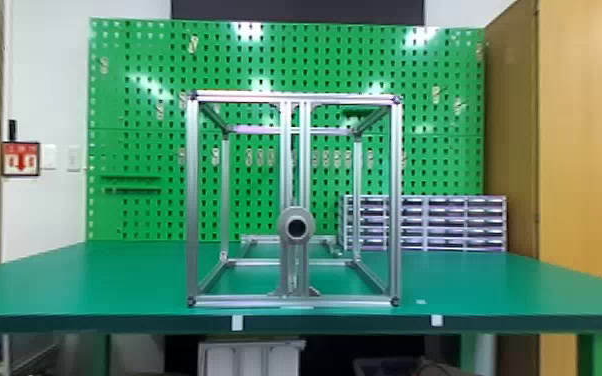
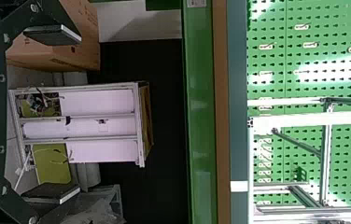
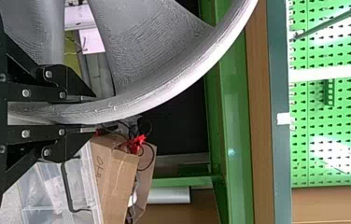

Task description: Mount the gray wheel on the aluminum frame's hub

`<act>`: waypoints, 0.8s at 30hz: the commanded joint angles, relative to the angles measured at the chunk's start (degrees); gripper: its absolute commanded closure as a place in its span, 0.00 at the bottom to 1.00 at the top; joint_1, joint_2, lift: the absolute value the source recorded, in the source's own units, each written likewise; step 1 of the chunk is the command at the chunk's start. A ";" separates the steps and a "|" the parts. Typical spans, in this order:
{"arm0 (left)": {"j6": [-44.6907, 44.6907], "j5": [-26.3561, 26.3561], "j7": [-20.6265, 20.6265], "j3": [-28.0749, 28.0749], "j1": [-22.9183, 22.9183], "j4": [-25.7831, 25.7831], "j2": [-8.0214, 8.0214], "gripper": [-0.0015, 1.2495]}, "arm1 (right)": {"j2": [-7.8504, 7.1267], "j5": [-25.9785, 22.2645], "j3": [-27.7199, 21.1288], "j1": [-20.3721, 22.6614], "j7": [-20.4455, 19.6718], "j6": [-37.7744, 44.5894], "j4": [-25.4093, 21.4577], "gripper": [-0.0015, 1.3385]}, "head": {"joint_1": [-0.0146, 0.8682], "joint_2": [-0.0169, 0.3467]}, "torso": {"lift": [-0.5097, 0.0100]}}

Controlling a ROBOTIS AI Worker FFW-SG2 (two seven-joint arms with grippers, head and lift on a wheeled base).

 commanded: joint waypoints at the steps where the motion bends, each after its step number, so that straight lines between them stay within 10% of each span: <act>1: 0.00 0.02 0.00 -0.02 0.00 0.00 0.00 0.13 | 0.00 -0.08 0.03 0.00 0.02 0.00 -0.15 0.78 | 0.01 0.06 | 0.02; 24: 0.00 0.19 0.00 0.07 0.00 0.00 0.00 0.13 | 0.09 -1.04 -0.06 -0.18 -0.07 1.05 -1.20 0.78 | 0.01 0.06 | 0.02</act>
